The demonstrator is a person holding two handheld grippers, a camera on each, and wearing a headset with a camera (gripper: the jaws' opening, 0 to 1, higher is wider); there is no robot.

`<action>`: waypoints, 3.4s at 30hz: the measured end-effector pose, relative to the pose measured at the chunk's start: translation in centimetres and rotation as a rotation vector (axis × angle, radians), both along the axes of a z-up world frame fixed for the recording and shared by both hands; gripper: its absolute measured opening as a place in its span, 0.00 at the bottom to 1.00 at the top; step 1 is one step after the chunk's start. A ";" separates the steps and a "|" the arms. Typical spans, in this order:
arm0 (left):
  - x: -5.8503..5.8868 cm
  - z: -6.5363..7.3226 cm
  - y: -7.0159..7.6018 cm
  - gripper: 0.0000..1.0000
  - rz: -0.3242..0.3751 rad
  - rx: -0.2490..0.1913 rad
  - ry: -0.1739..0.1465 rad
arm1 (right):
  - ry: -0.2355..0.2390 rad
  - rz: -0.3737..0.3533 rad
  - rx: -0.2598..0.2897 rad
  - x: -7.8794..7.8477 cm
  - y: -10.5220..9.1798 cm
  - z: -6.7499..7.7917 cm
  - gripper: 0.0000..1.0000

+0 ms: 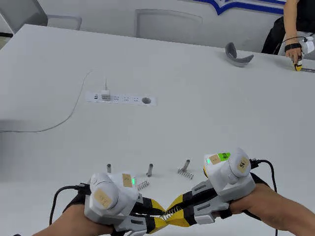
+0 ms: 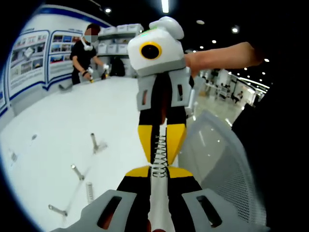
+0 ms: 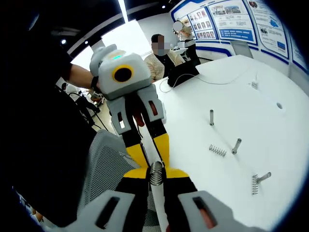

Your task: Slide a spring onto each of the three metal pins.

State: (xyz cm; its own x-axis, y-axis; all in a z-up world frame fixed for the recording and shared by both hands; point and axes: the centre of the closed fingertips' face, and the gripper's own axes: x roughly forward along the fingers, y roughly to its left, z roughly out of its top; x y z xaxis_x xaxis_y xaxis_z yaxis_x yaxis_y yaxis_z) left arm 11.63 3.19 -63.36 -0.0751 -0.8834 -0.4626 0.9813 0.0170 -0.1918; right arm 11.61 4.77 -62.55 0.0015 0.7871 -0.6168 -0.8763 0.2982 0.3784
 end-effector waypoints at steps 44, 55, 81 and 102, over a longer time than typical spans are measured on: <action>9.5 -4.5 13.8 0.45 0.555 0.111 0.024 | -0.006 -0.102 -0.177 4.7 -0.3 -5.8 0.12; 10.4 -5.0 16.4 0.48 0.625 0.136 -0.002 | -0.005 -0.108 -0.226 6.9 -0.1 -6.3 0.12; 10.9 -5.2 20.2 0.58 0.724 0.145 0.012 | -0.078 -0.042 -0.304 12.1 3.4 -6.2 0.12; 11.1 -5.1 20.9 0.68 0.749 0.141 0.031 | -0.106 -0.028 -0.372 16.2 5.4 -6.8 0.13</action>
